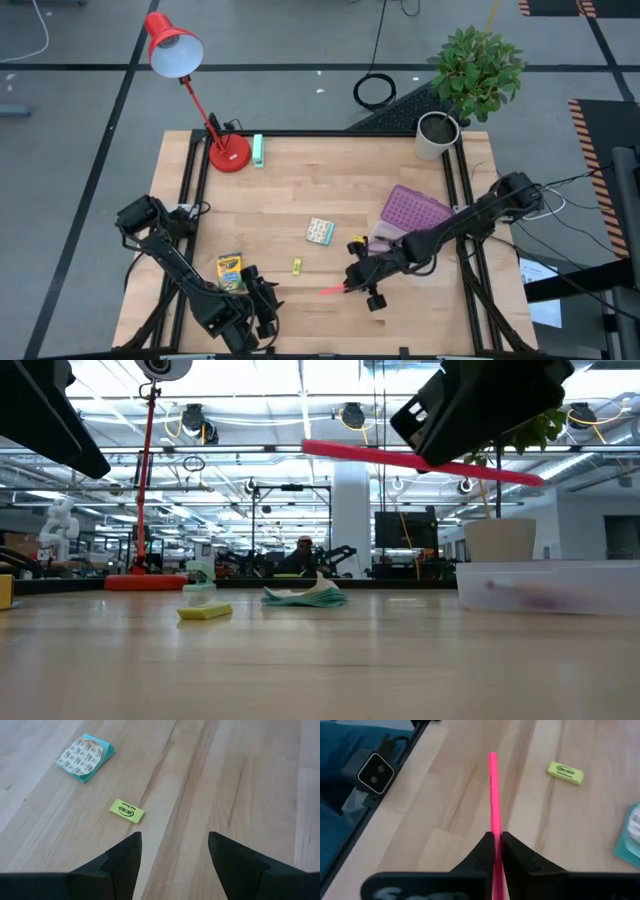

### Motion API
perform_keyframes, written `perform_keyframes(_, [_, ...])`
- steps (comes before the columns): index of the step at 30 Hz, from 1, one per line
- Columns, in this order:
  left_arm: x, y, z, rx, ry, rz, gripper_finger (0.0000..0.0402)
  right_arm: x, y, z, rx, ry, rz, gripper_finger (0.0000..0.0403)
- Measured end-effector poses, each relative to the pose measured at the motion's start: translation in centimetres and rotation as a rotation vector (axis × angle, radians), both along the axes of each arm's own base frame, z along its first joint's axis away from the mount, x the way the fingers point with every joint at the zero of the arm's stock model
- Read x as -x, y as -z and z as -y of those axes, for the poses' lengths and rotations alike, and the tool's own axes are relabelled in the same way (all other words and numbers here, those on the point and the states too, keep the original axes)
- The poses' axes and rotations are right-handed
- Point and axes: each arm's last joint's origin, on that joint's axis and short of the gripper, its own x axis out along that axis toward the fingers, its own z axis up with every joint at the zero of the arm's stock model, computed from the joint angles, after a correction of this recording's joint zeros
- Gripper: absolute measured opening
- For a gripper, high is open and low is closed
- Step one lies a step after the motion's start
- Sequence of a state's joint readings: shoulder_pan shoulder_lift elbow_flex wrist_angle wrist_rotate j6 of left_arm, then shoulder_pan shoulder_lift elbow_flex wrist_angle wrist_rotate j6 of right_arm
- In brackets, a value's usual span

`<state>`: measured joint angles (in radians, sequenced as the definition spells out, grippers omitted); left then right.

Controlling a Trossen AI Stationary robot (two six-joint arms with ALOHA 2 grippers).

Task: Pack school essentials
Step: Put the colored pencil into the supply box

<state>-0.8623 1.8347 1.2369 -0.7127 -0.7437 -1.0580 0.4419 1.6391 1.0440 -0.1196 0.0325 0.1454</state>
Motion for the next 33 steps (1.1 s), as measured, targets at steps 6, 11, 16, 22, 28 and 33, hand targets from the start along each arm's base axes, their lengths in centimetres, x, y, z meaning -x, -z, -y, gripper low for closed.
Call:
perform_keyframes(6, [-0.1, 0.0, 0.1, -0.007, 0.02, 0.002, 0.0234, 2.1, -0.5, 1.0, 0.028, 0.051, 0.036, 0.0015])
perform_keyframes(11, [-0.3, 0.0, -0.1, -0.007, 0.011, 0.002, 0.0234, 4.5, -0.2, 2.4, 0.036, 0.117, 0.04, 0.0015])
perform_keyframes(16, [-0.7, -0.1, -0.5, -0.004, -0.003, 0.007, 0.0234, 7.0, 0.2, 3.7, 0.035, 0.164, 0.066, 0.0015])
perform_keyframes(22, [-1.6, -0.1, -1.3, -0.017, -0.019, 0.004, 0.0234, 9.9, 1.0, 5.2, 0.029, 0.216, 0.089, 0.0015])
perform_keyframes(28, [-2.6, -0.1, -2.4, -0.025, -0.053, 0.002, 0.0234, 12.2, 2.0, 6.7, 0.04, 0.281, 0.115, 0.0015])
perform_keyframes(33, [-3.0, -0.1, -2.8, -0.015, -0.074, 0.009, 0.0234, 13.6, 3.3, 7.5, 0.026, 0.35, 0.104, 0.0015])
